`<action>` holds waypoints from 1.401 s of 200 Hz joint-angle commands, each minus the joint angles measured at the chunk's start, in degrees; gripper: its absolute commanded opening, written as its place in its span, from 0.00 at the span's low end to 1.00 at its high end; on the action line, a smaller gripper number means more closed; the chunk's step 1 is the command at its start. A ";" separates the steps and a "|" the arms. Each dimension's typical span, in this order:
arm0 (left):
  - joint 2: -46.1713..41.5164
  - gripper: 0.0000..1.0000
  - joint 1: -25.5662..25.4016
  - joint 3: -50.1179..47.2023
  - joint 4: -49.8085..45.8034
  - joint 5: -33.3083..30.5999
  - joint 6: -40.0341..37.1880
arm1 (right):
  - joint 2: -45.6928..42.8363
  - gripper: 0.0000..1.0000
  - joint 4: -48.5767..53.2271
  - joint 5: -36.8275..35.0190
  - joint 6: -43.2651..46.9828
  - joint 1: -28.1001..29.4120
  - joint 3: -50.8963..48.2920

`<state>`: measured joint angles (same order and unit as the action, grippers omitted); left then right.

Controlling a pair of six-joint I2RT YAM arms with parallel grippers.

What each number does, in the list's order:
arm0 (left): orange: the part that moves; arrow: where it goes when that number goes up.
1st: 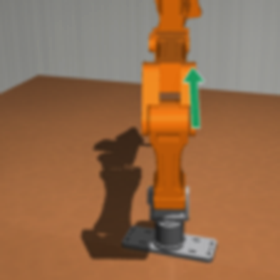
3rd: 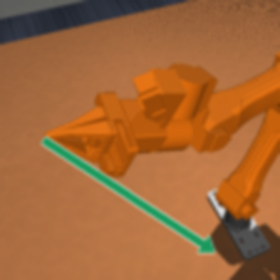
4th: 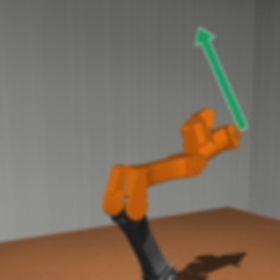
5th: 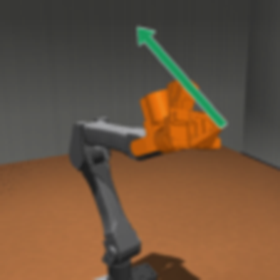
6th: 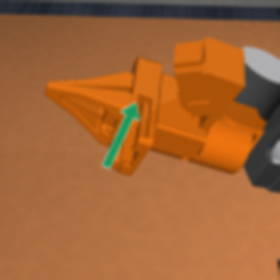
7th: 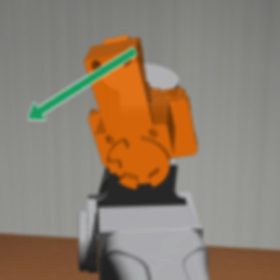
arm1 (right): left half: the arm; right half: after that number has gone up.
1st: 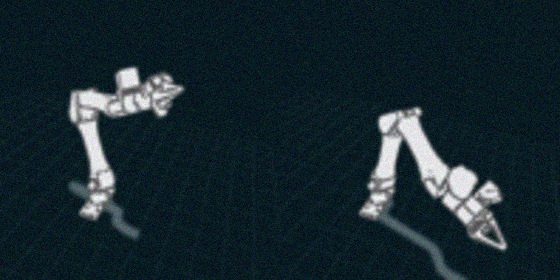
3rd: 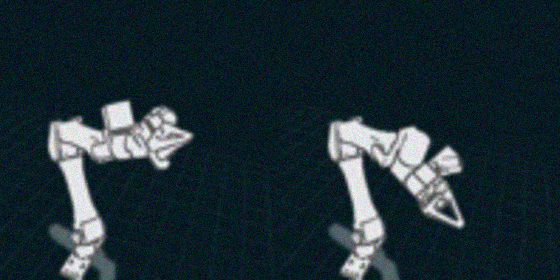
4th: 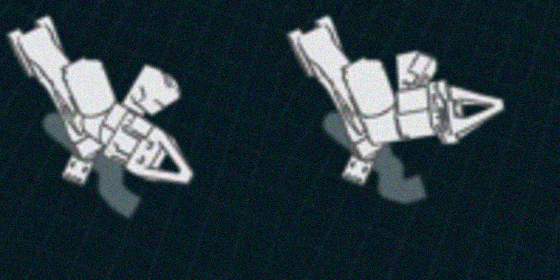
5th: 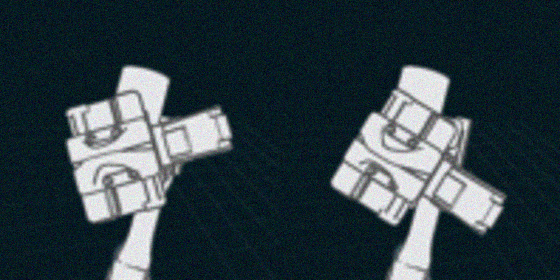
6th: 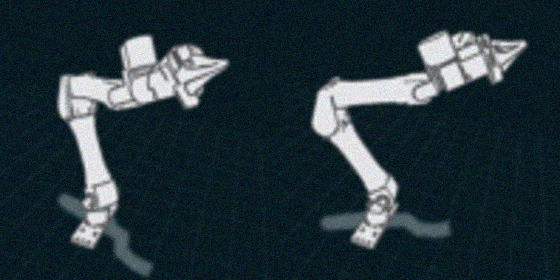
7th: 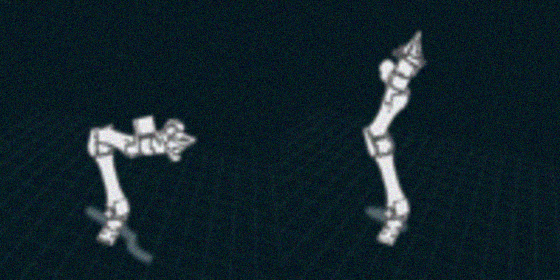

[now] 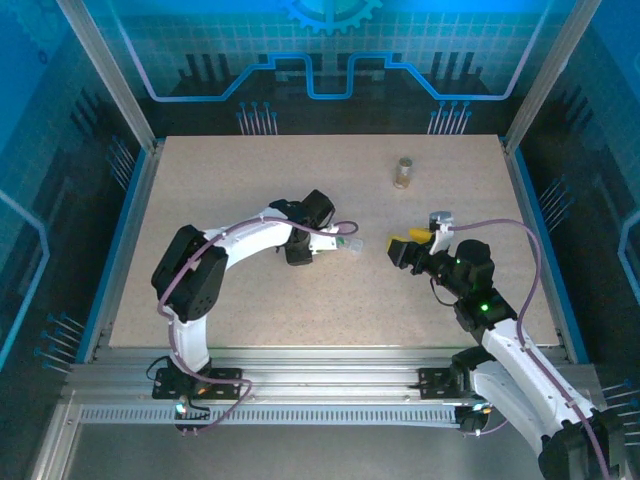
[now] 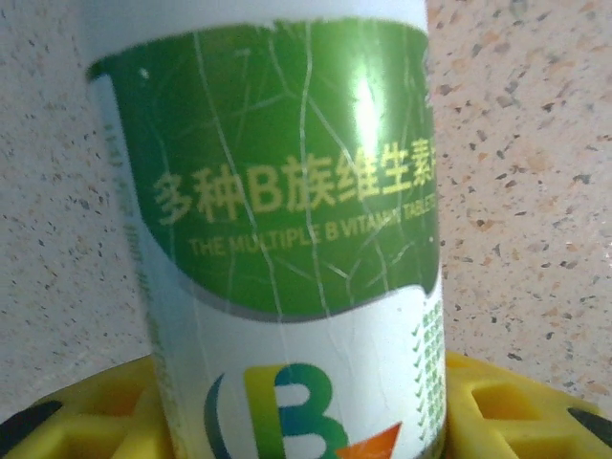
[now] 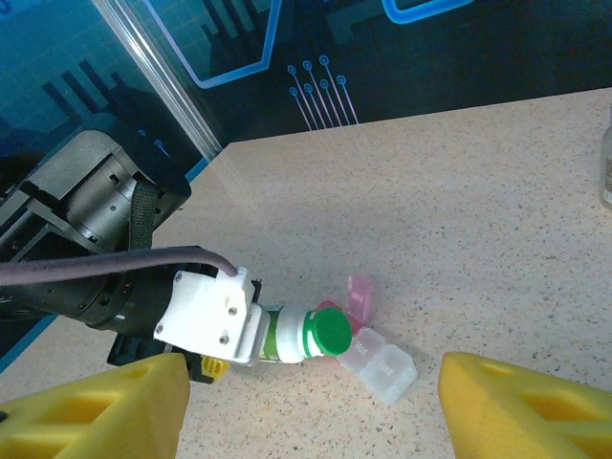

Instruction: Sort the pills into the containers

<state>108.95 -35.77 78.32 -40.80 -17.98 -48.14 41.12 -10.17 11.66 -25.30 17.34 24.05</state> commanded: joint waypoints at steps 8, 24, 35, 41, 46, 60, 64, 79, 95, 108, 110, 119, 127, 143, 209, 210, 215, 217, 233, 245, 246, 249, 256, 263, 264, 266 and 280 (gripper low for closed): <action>1.35 0.00 -0.94 2.07 -3.26 -4.84 -3.59 | -0.95 0.70 -1.69 0.67 -0.37 0.67 -0.76; 1.25 0.00 -1.16 2.11 -3.68 -6.98 -4.76 | -0.96 0.70 -1.85 0.73 -0.46 0.76 -0.76; 1.25 0.00 -1.31 2.33 -3.62 -8.67 -6.01 | -0.87 0.70 -1.95 0.57 -0.47 0.93 -0.84; 1.29 0.00 -1.24 2.59 -3.59 -9.22 -6.47 | -0.81 0.70 -2.04 0.55 -0.51 1.02 -0.92; 1.27 0.00 -1.31 2.93 -3.59 -9.35 -6.61 | -0.78 0.70 -2.19 0.55 -0.47 1.09 -0.98; 1.18 0.00 -1.39 3.90 -3.65 -9.02 -6.65 | -0.78 0.70 -2.22 0.51 -0.60 1.14 -0.93; 1.18 0.00 -1.41 4.21 -3.72 -8.80 -6.59 | -0.78 0.70 -2.26 0.53 -0.57 1.13 -0.94; 1.27 0.00 -1.48 5.31 -4.26 -8.30 -6.50 | -0.69 0.70 -2.31 0.68 -0.61 1.29 -0.94; 1.09 0.00 -1.48 5.95 -4.38 -8.04 -6.49 | -0.87 0.70 -2.20 0.74 -0.50 1.24 -0.84; 1.03 0.00 -1.42 6.22 -4.38 -8.12 -7.12 | -1.13 0.70 -1.87 0.60 -0.41 1.24 -0.77; 1.01 0.00 -1.43 6.27 -4.42 -8.21 -7.25 | -1.16 0.70 -1.87 0.61 -0.38 1.28 -0.76; 1.09 0.00 -1.47 6.40 -4.39 -8.41 -7.99 | -1.17 0.70 -1.87 0.69 -0.37 1.25 -0.76; 1.19 0.00 -1.46 6.64 -4.25 -8.40 -8.36 | -1.22 0.70 -1.88 0.68 -0.36 1.29 -0.76; 1.18 0.00 -1.47 7.38 -3.95 -7.34 -8.38 | -1.22 0.70 -1.84 0.62 -0.37 1.38 -0.85; 2.82 0.00 -1.48 10.39 -5.15 -1.46 -8.62 | -1.40 0.71 -1.95 0.22 -0.11 1.63 -1.05; 2.88 0.00 -1.45 10.42 -5.16 -1.46 -8.67 | -1.40 0.71 -1.95 0.21 -0.11 1.59 -1.04; 3.13 0.00 -1.45 10.55 -5.25 -1.51 -8.92 | -1.40 0.71 -1.95 0.30 -0.16 1.66 -1.03; 3.18 0.00 -1.49 10.54 -5.30 -1.59 -9.13 | -1.40 0.71 -1.98 0.29 -0.14 1.60 -1.03; 3.88 0.00 -1.49 10.38 -5.52 -2.55 -10.46 | -1.38 0.71 -1.96 0.20 -0.13 1.72 -1.09; 4.29 0.00 -1.34 10.36 -5.52 -3.26 -11.30 | -1.31 0.71 -1.96 0.19 -0.07 1.73 -1.11; 4.32 0.00 -1.38 10.36 -5.52 -3.37 -11.33 | -1.35 0.71 -1.95 0.19 -0.04 1.73 -1.11; 4.42 0.00 -1.40 10.35 -5.46 -3.51 -11.38 | -1.29 0.71 -1.95 0.20 -0.04 1.73 -1.09; 4.60 0.00 -1.38 10.26 -5.43 -3.98 -11.75 | -1.31 0.71 -1.95 0.15 -0.01 1.73 -1.11; 4.77 0.00 -1.40 10.20 -5.30 -4.54 -12.18 | -1.31 0.71 -1.96 0.18 -0.01 1.82 -1.11; 4.82 0.00 -1.36 10.19 -5.28 -4.62 -12.21 | -1.27 0.71 -1.95 0.19 -0.01 1.82 -1.11; 4.86 0.00 -1.40 10.18 -5.22 -4.79 -12.34 | -1.25 0.71 -1.95 0.16 -0.01 1.86 -1.07; 5.05 0.00 -1.41 10.01 -4.74 -6.26 -13.17 | -1.31 0.71 -1.95 0.12 -0.02 1.79 -1.11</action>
<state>113.51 -36.93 87.31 -44.62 -21.91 -58.67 40.71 -10.81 11.62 -25.50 18.33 23.29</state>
